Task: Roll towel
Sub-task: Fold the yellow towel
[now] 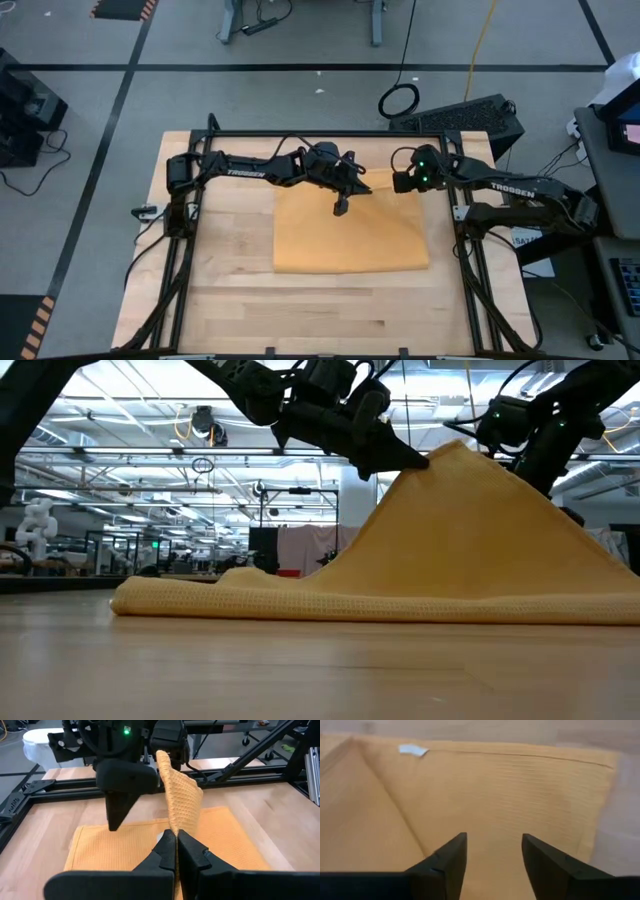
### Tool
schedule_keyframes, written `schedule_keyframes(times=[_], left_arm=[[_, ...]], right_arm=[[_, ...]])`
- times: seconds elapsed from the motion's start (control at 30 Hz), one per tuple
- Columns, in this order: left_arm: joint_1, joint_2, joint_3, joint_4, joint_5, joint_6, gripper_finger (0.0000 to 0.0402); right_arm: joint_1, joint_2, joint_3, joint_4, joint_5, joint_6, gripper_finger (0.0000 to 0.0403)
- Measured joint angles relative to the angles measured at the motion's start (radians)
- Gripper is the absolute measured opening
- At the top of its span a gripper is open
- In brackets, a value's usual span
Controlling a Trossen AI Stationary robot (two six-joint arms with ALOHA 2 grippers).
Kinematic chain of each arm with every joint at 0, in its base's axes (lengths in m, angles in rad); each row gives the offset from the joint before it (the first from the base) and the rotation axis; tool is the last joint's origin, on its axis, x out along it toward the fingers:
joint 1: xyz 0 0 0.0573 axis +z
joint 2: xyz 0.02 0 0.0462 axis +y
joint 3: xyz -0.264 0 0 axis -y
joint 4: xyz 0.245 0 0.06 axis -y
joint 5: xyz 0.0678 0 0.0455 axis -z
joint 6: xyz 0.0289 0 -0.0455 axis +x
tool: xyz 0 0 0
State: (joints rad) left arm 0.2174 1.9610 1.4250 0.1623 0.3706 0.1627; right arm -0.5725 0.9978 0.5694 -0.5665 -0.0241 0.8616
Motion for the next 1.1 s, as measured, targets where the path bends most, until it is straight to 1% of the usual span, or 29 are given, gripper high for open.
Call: schedule_keyframes(times=[0.13, 0.27, 0.33, 0.4, 0.47, 0.5, 0.8, 0.9, 0.97, 1.1], left_arm=[[0.000, 0.000, 0.000, 0.000, 0.000, 0.000, 0.0002], [-0.002, 0.000, 0.000, 0.000, 0.000, -0.025, 0.0002], [-0.003, 0.000, 0.000, 0.000, 0.000, -0.026, 0.0002], [-0.004, 0.000, 0.000, 0.000, -0.002, -0.026, 0.0002], [-0.004, 0.000, 0.000, 0.001, -0.006, -0.025, 0.0002], [-0.004, 0.000, 0.000, 0.001, -0.007, -0.025, 0.0002], [-0.004, 0.000, 0.000, 0.002, -0.010, -0.018, 0.0002], [-0.004, 0.000, 0.000, 0.002, -0.018, -0.018, 0.0002], [-0.004, 0.000, 0.000, 0.003, -0.020, -0.018, 0.0002], [-0.004, 0.000, 0.000, 0.003, -0.021, -0.018, 0.0002]], right_arm=[[-0.062, 0.007, 0.000, -0.005, -0.004, 0.058, 0.0187], [-0.133, 0.040, 0.000, 0.026, -0.033, 0.051, 0.0182], [-0.166, 0.066, 0.000, 0.020, -0.077, 0.032, 0.0177], [-0.195, 0.088, 0.000, 0.001, -0.143, 0.025, 0.0174], [-0.218, 0.103, 0.000, -0.031, -0.187, 0.068, 0.0174], [-0.230, 0.109, 0.000, -0.049, -0.193, 0.085, 0.0177], [-0.353, 0.134, 0.000, -0.107, -0.189, -0.009, 0.0220], [-0.364, 0.125, 0.000, -0.126, -0.174, -0.020, 0.0231], [-0.364, 0.126, -0.002, -0.152, -0.136, -0.019, 0.0233], [-0.364, 0.127, -0.031, -0.088, -0.117, 0.007, 0.0230]])
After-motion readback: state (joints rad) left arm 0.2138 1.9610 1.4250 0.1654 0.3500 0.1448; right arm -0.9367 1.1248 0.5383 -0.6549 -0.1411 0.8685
